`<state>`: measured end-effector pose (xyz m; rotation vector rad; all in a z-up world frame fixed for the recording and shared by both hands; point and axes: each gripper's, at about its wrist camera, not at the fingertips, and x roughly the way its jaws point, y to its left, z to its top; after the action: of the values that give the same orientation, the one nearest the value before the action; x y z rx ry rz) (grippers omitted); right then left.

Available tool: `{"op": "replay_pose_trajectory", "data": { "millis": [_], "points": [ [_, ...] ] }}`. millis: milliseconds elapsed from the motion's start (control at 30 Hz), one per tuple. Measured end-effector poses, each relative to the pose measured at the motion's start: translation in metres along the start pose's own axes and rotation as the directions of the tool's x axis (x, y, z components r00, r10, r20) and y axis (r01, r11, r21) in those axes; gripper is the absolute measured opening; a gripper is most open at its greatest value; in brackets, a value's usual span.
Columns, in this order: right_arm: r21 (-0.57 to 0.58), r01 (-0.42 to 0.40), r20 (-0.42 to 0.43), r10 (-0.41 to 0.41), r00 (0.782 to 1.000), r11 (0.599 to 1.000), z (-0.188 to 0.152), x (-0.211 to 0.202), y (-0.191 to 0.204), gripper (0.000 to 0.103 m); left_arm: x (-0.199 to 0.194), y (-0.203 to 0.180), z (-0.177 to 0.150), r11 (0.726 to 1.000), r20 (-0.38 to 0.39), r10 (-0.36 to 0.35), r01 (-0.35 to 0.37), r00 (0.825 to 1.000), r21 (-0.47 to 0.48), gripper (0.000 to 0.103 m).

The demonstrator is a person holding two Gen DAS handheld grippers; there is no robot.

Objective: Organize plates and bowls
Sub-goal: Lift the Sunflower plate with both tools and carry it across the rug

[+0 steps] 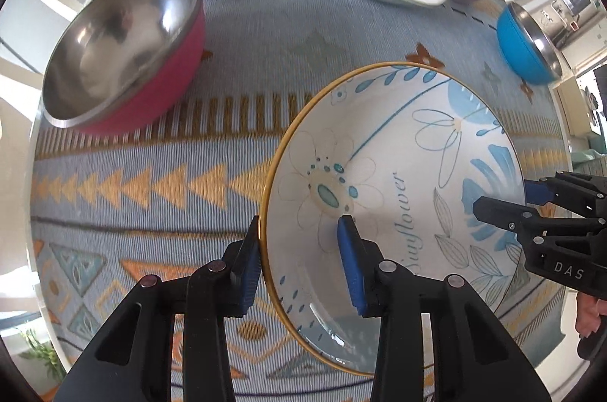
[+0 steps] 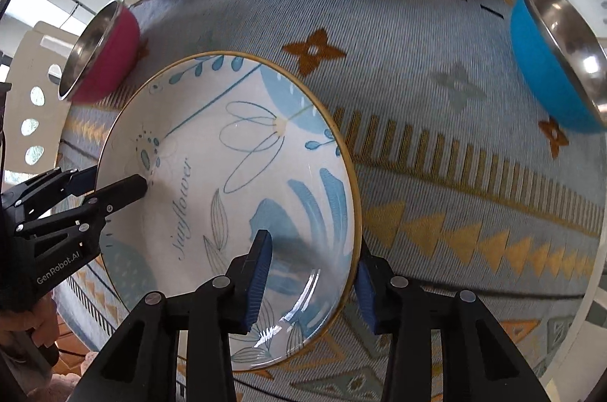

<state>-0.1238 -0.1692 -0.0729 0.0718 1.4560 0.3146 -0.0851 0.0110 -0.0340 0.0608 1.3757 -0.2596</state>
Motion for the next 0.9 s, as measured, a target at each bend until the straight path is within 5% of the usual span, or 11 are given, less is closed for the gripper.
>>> {"op": "replay_pose_trajectory", "data": {
  "millis": [433,533,900],
  "points": [
    [0.038,0.005,-0.002,-0.004,1.0,0.999,-0.084,-0.007,0.01,0.04,-0.023,-0.009,-0.084,1.0,-0.005,0.003,-0.002,1.0,0.024,0.035],
    [0.046,0.002,0.004,-0.002,1.0,0.999,-0.09,-0.005,0.015,0.04,-0.021,-0.003,-0.105,1.0,-0.054,-0.001,0.002,0.999,0.018,0.035],
    [0.089,-0.001,0.036,-0.002,0.999,0.996,-0.1,-0.002,0.017,0.043,-0.029,-0.009,-0.146,0.999,-0.006,-0.011,0.011,1.0,0.048,0.043]
  ]
}}
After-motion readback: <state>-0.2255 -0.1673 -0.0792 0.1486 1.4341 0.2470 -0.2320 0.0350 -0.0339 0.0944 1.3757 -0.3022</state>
